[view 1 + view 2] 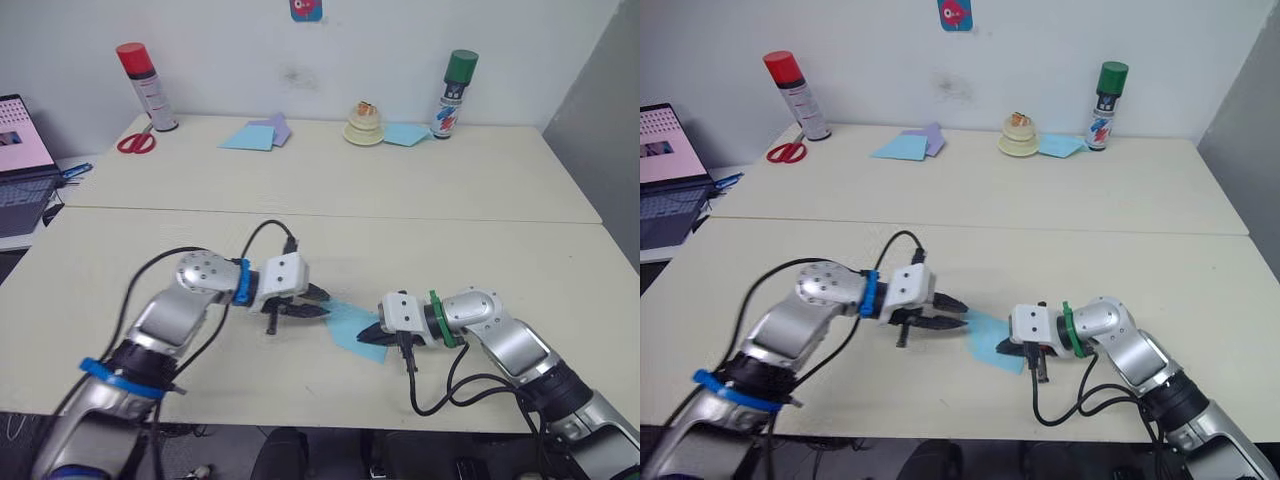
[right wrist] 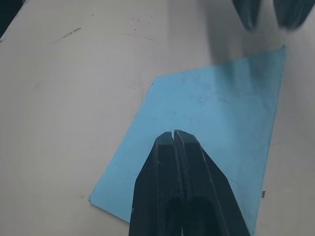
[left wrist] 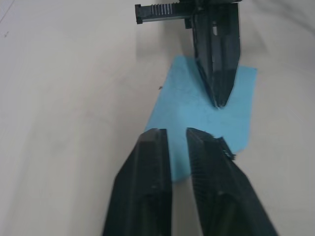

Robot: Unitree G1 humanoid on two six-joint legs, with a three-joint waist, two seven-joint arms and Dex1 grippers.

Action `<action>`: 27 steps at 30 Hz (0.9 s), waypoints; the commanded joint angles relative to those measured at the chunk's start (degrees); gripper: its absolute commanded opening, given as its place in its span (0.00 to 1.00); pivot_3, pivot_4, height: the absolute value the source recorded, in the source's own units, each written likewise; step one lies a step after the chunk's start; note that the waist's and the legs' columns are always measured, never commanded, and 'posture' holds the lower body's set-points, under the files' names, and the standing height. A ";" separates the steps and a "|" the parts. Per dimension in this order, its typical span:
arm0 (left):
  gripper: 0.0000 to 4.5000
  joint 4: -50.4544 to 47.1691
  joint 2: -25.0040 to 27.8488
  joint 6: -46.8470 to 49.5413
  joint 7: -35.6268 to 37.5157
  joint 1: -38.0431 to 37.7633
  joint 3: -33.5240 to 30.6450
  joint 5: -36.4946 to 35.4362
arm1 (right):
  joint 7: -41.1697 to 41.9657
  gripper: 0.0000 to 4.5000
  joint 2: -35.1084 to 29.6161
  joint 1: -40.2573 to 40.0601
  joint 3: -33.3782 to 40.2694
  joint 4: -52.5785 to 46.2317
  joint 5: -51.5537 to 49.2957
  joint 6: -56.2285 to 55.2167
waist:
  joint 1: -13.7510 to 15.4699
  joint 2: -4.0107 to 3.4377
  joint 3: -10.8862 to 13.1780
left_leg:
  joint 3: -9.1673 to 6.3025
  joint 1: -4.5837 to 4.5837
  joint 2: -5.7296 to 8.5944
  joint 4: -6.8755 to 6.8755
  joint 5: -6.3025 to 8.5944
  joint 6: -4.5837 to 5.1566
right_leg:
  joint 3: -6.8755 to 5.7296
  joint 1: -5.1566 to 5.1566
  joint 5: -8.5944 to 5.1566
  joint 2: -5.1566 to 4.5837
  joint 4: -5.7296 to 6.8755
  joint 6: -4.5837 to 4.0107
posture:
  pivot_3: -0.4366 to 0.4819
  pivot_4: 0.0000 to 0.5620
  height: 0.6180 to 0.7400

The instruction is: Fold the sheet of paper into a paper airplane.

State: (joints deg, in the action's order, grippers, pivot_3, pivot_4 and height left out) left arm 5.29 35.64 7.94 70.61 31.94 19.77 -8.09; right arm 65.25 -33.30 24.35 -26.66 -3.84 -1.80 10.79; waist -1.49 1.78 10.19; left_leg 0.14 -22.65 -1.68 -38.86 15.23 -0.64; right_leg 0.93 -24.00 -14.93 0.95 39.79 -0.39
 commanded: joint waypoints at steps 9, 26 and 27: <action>0.00 16.98 -5.10 -13.12 0.47 4.84 2.87 8.13 | -0.05 0.00 -0.68 -0.06 0.77 -1.50 1.14 -0.45 | -0.08 0.02 -0.01 | -0.01 0.03 -0.01 0.00 0.00 0.00 | 0.00 -0.01 -0.01 0.00 0.10 -0.01 | 0.48 0.27 0.91; 0.00 19.27 -7.25 -10.59 2.56 3.61 3.66 9.09 | -7.86 0.53 -5.95 -20.03 14.68 -27.44 -5.99 0.81 | 0.09 0.07 -0.06 | -0.08 0.19 -0.03 0.05 0.00 0.01 | -0.06 0.25 -0.03 -0.05 -0.05 0.04 | 0.48 0.27 0.91; 0.00 19.14 -7.31 -10.50 2.65 3.54 3.67 9.07 | -8.56 0.61 -6.48 -21.91 14.23 -27.38 -3.94 -1.99 | 0.09 0.06 -0.07 | -0.06 0.23 -0.03 0.05 0.00 0.00 | -0.07 0.29 -0.03 -0.05 -0.07 0.04 | 0.48 0.27 0.91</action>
State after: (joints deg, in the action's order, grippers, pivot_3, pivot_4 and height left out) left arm 24.40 28.33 -3.47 71.94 36.81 21.74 -0.38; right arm 58.15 -38.84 3.27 -12.89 -28.88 -7.72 12.95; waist -1.40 1.85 10.12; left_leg 0.10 -22.38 -1.70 -38.81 15.24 -0.63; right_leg 0.87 -23.67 -14.96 0.91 39.72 -0.35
